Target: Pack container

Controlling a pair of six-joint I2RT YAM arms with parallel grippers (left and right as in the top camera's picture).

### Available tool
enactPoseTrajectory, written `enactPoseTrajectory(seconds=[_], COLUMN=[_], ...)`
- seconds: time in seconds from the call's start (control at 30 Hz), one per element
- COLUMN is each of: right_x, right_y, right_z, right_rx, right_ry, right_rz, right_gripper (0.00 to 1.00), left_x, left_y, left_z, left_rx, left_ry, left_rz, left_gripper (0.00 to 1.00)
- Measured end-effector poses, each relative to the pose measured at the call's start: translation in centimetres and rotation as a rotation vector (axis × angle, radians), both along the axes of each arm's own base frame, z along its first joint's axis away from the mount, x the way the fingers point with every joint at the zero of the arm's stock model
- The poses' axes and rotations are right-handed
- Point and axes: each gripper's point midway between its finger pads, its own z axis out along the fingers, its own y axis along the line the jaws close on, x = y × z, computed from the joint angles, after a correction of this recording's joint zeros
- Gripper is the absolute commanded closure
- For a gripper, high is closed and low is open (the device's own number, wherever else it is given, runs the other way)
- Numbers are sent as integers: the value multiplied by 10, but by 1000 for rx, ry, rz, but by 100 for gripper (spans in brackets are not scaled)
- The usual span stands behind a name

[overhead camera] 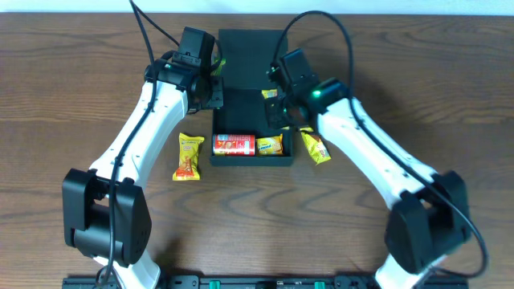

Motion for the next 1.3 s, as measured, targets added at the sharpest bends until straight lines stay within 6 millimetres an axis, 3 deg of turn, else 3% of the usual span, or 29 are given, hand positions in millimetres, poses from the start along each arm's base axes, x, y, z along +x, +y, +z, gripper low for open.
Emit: enactPoseTrajectory(seconds=[0.2, 0.53, 0.6, 0.67, 0.7, 0.77, 0.93, 1.1, 1.2, 1.3], right_x=[0, 11, 13, 15, 15, 16, 16, 34, 47, 52], right_y=[3, -8, -9, -9, -10, -8, -6, -12, -24, -50], right_z=[-27, -43, -44, -43, -43, -42, -38, 12, 66, 127], right_rx=[-26, -83, -87, -87, -89, -80, -84, -112, -100, -57], right_ry=[50, 31, 26, 17, 14, 10, 13, -67, -191, -318], right_rz=[-50, -148, -159, -170, -173, -171, -167, -203, -237, -287], right_gripper=[98, 98, 86, 56, 48, 44, 46, 44, 42, 38], left_x=[0, 0, 0, 1, 1, 1, 1, 0, -2, -7], left_y=[0, 0, 0, 0, 0, 0, -2, -11, -16, -31], left_z=[0, 0, 0, 0, 0, 0, 1, 2, 2, 3], left_rx=[-2, -2, -2, -3, -3, -3, -14, -56, -72, -79], left_ry=[0, 0, -2, -4, -4, -4, -1, 1, 6, 7], left_rz=[3, 3, 3, 3, 3, 3, -2, -21, -36, -72], left_gripper=[88, 88, 88, 88, 88, 88, 88, 89, 89, 88])
